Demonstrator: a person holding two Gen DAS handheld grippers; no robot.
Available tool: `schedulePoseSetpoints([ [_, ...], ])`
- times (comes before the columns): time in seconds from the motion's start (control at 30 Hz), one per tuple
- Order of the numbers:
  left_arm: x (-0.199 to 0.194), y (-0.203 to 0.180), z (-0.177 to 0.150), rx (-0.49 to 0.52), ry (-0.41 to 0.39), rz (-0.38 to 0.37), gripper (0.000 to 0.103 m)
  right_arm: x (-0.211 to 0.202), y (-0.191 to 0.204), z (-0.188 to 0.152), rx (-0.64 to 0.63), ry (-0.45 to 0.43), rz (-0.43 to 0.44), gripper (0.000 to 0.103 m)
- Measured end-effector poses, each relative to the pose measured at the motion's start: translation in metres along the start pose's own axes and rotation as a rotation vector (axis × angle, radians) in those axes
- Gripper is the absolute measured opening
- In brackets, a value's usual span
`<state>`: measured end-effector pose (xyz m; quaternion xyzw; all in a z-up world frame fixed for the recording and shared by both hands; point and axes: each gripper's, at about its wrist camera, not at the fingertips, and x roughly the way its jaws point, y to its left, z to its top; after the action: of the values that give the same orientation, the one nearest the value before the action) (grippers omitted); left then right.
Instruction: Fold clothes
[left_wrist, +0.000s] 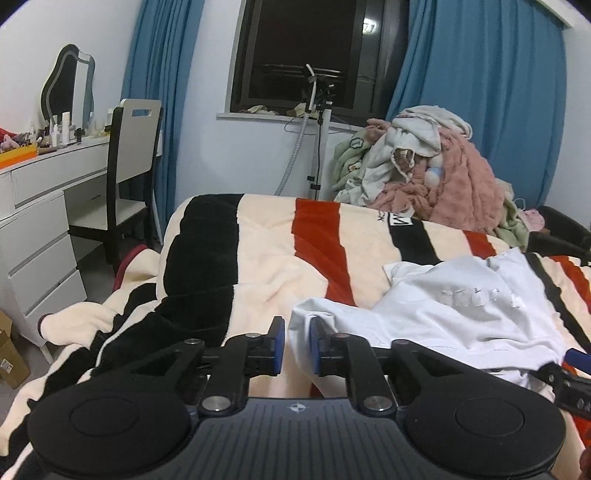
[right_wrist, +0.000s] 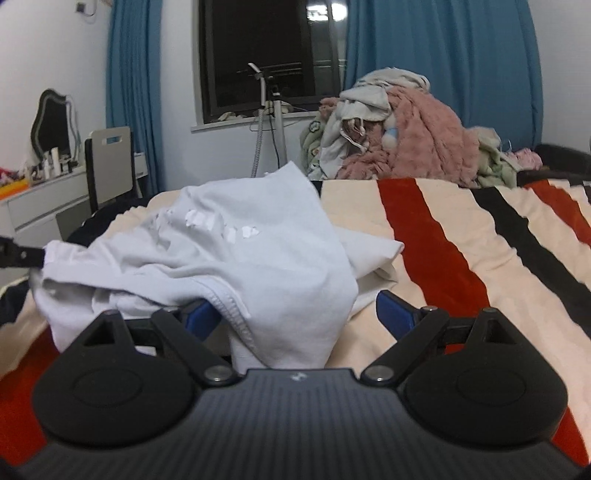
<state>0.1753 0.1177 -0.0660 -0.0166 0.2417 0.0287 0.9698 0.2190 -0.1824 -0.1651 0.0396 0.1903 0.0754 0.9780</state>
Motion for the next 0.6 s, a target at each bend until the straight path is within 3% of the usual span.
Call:
schedulePoseSetpoints([
  [0.23, -0.033, -0.017, -0.002, 0.145, -0.045, -0.024, 0.046, -0.005, -0.013, 0.006, 0.077, -0.013, -0.025, 0.091],
  [0.47, -0.051, -0.073, -0.03, 0.456, -0.119, -0.099, 0.068, -0.01, -0.018, 0.009, 0.108, -0.034, -0.04, 0.091],
  [0.6, -0.037, -0.105, -0.045, 0.505, -0.105, -0.067, 0.07, -0.009, -0.023, 0.012, 0.133, -0.037, -0.048, 0.091],
])
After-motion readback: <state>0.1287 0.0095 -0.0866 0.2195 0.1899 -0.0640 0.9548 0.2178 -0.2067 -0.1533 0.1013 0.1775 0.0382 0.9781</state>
